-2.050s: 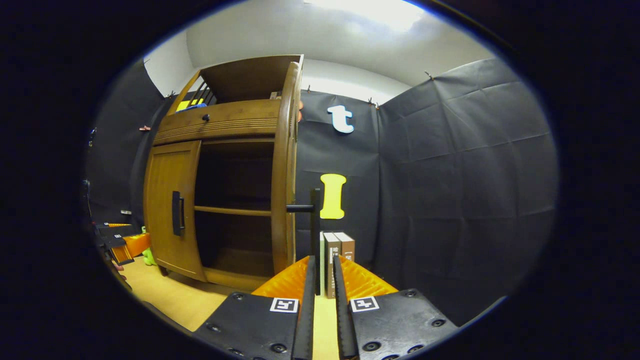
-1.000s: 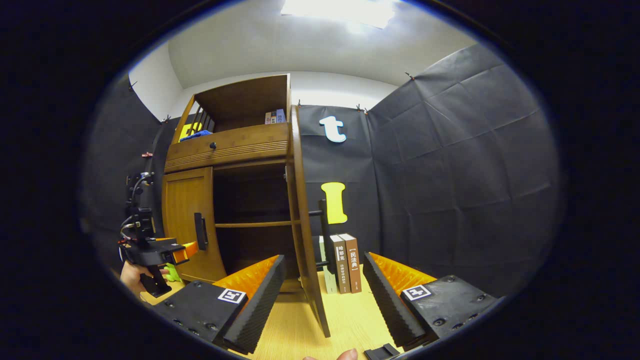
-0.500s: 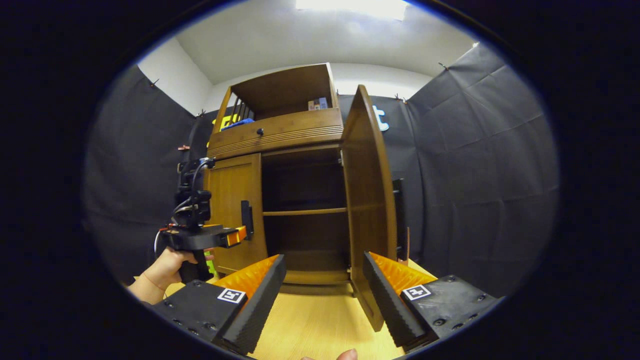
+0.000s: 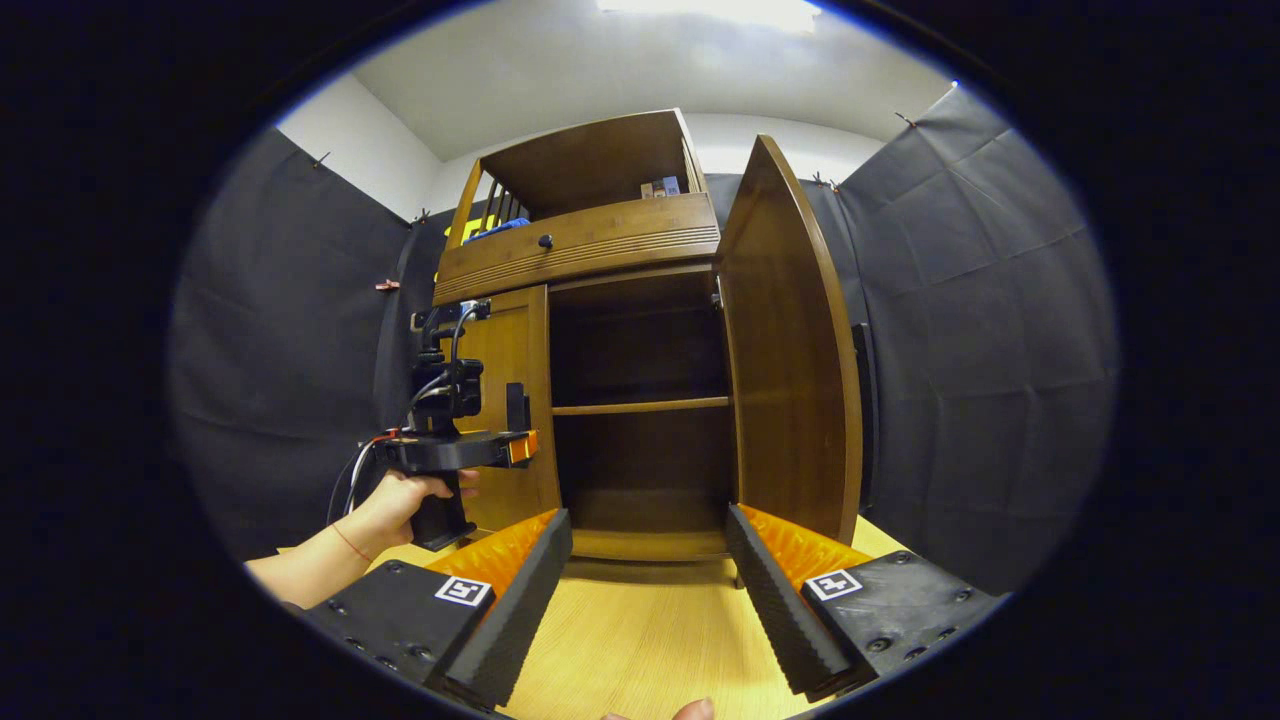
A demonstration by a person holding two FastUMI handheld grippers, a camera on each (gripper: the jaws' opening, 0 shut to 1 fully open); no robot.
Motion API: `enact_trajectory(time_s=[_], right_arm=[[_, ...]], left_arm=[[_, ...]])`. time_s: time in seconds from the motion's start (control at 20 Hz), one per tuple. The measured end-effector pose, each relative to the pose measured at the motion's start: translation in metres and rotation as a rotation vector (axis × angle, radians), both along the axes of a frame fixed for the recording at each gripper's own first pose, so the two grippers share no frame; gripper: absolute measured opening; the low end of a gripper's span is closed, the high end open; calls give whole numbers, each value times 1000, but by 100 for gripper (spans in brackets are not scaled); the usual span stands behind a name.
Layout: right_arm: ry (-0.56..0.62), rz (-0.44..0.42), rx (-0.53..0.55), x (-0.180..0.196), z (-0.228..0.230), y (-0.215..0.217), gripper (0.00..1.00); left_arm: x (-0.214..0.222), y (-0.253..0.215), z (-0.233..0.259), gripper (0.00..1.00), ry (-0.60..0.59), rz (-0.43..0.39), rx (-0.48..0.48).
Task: Open the right door of the double-door shoe cabinet with the right hand, and open the left door with the left hand.
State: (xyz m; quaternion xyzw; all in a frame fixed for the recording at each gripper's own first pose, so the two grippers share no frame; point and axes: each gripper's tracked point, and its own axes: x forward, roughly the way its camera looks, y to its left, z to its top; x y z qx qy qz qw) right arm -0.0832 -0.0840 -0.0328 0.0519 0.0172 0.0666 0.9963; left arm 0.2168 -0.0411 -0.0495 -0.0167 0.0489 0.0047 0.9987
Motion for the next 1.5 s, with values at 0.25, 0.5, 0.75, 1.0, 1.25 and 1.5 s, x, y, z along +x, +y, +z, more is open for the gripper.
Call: enact_trajectory(time_s=[0.25,0.5,0.75,1.0,1.25,1.5], right_arm=[[9,-11,7,3,-4,-6,98],[5,-9,-1,4,-3,-4,98],[0,-3,-8,2,-3,2,98],[-5,-4,-17,3,-2,6,98],[-3,-7,-22,2,-4,8,98],[-3,0,-36,2,-8,14,98]], left_arm=[[16,-4,-2,72,25,-2,-54],[15,-12,-3,36,43,13,31],[0,-11,1,33,67,-13,10],[-51,2,7,32,50,-31,-4],[-100,29,15,31,28,-28,-7],[-147,70,21,28,19,18,-16]])
